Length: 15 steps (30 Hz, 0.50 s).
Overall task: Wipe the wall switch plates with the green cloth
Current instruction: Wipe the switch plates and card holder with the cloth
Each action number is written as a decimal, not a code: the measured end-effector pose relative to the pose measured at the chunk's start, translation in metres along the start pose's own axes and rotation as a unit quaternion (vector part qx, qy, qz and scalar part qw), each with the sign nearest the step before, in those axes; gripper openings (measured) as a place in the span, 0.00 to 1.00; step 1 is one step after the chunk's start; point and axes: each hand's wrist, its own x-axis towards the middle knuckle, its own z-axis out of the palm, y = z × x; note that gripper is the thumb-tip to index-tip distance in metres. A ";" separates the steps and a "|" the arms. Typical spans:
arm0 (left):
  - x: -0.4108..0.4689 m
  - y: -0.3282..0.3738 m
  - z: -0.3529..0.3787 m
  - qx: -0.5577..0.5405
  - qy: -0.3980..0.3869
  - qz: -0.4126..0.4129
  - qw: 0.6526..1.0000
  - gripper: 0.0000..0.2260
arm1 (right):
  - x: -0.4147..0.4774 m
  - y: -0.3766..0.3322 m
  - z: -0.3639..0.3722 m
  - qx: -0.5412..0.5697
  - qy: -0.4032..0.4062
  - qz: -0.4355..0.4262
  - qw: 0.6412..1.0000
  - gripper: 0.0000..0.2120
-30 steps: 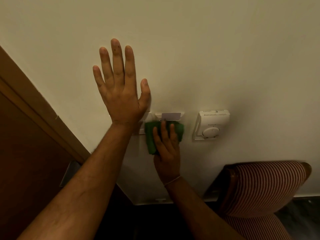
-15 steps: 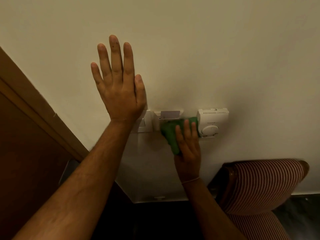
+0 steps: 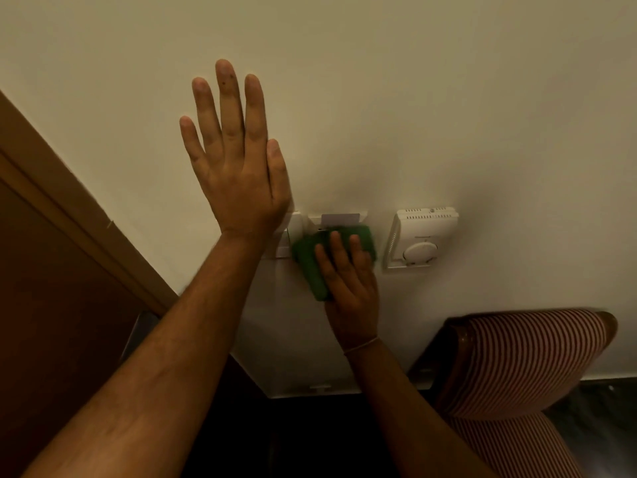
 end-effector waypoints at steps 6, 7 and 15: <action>0.000 0.000 0.002 -0.006 0.011 0.014 1.000 0.29 | 0.006 -0.006 0.006 0.033 0.024 0.005 0.999 0.23; -0.001 0.000 0.002 -0.005 0.014 0.013 1.000 0.29 | 0.012 -0.008 0.009 0.035 0.024 -0.009 0.999 0.27; 0.001 0.001 0.001 0.001 0.010 0.001 1.000 0.30 | -0.004 0.000 0.015 -0.025 -0.038 -0.079 0.996 0.22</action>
